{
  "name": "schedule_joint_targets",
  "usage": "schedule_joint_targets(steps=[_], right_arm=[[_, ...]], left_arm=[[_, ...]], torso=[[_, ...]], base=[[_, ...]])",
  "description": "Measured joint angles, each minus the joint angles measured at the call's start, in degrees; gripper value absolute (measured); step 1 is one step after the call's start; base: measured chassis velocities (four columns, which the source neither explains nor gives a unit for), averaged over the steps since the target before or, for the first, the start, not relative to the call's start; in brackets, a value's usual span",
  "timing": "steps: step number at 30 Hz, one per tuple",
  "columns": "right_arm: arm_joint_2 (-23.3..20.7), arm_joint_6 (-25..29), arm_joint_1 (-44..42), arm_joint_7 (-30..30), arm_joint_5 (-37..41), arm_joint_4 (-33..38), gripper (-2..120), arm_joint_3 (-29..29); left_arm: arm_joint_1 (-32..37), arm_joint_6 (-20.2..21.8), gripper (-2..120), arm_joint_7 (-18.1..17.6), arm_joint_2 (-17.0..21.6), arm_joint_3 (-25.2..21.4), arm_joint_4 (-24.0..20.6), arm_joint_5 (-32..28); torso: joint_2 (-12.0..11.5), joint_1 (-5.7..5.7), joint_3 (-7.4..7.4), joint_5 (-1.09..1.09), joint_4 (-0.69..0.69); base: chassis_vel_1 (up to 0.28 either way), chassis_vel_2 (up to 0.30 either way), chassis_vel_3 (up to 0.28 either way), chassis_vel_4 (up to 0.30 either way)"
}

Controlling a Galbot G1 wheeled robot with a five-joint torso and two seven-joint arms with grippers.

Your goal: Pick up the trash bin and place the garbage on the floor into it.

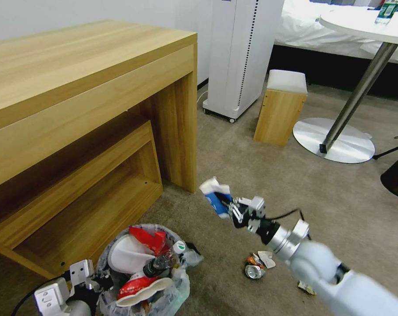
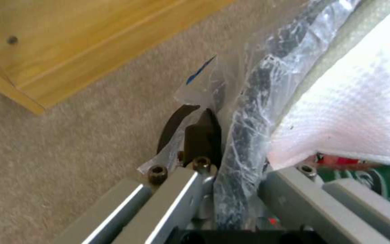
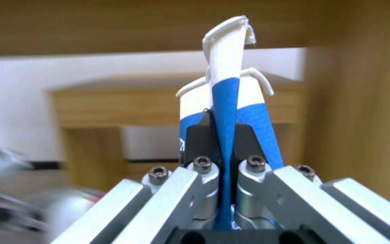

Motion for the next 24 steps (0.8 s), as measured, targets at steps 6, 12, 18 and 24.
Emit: schedule_joint_targets(steps=[6, 12, 18, 24], right_arm=[[-1.0, -2.7, 7.0, 1.8, 5.3, 3.6, 0, -13.7], [2.6, -3.4, 15.4, 3.3, 5.3, 0.4, 0, -26.1], [9.1, -4.6, 24.1, 5.2, 7.6, -3.1, 0, -36.6], [12.0, -5.0, 25.1, 6.2, 7.8, -5.8, 0, -40.8]], left_arm=[[-0.4, 1.2, 0, 0.1, -1.5, 1.5, 0.6, 1.1], [-0.3, 1.7, 0, 0.1, -1.9, 1.1, -0.3, 1.1], [0.3, 3.0, 0, 1.5, -3.1, 1.3, -0.6, 3.7], [0.5, 3.0, 0, 1.7, -3.2, 0.8, -0.6, 4.3]], torso=[[0.0, 0.00, 0.00, 0.01, -0.01], [0.0, 0.00, 0.00, 0.02, -0.01], [0.0, 0.00, 0.00, 0.01, 0.01], [0.0, 0.00, 0.00, 0.01, 0.00]], base=[[0.000, 0.000, 0.000, 0.000], [0.000, 0.000, 0.000, 0.000], [0.000, 0.000, 0.000, 0.000], [0.000, 0.000, 0.000, 0.000]])
